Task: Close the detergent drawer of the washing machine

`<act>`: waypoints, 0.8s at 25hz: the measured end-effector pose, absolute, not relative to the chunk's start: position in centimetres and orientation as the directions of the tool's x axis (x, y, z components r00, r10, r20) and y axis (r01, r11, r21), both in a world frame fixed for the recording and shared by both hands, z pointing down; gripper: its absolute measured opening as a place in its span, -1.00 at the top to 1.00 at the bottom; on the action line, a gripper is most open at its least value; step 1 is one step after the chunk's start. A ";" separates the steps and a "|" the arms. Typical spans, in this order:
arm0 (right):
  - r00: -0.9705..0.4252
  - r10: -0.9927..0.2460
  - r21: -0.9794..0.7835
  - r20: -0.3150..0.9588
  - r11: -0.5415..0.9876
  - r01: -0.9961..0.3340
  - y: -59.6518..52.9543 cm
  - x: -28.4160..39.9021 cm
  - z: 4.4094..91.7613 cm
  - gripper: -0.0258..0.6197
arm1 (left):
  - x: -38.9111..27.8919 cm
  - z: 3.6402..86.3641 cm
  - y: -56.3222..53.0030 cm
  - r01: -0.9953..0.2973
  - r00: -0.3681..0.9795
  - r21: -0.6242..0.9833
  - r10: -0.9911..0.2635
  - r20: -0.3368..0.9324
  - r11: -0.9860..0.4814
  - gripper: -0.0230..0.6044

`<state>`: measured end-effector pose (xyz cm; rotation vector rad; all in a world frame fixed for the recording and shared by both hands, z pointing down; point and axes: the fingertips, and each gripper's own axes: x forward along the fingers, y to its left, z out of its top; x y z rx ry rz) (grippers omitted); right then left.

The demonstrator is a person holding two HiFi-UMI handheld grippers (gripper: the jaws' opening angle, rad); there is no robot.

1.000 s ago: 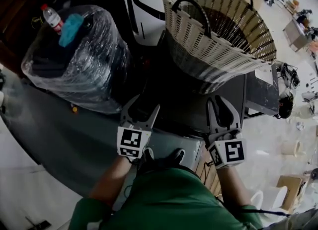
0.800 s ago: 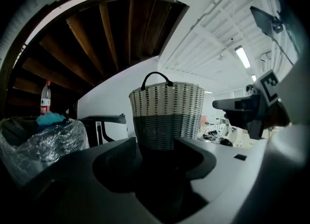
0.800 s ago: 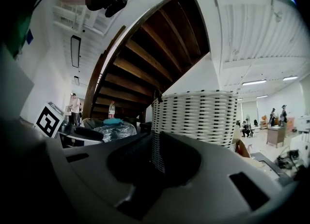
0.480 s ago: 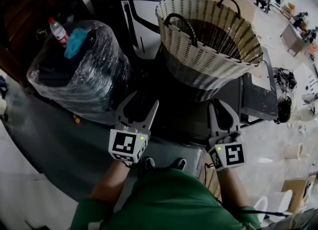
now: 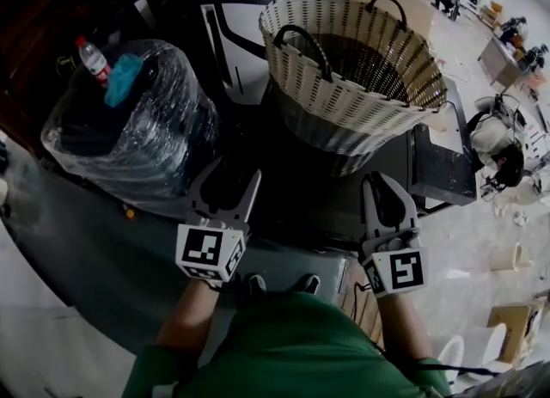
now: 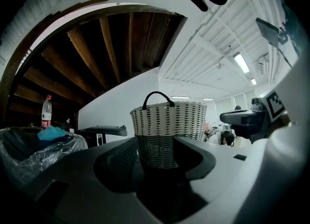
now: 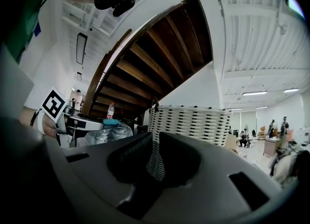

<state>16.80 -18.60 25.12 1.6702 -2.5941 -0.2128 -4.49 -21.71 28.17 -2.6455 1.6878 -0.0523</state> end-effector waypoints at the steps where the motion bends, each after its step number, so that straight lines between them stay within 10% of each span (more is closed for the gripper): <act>1: -0.416 -0.909 0.144 -0.029 0.408 -0.901 -18.6 16.8 25.2 0.73 | -4.5 28.4 -21.7 -0.908 0.417 -0.023 -0.908 0.030 -0.418 0.14; 20: -0.423 -0.906 0.124 -0.027 0.417 -0.900 -18.3 17.4 25.5 0.74 | -4.3 28.8 -21.6 -0.910 0.411 -0.031 -0.910 0.054 -0.413 0.14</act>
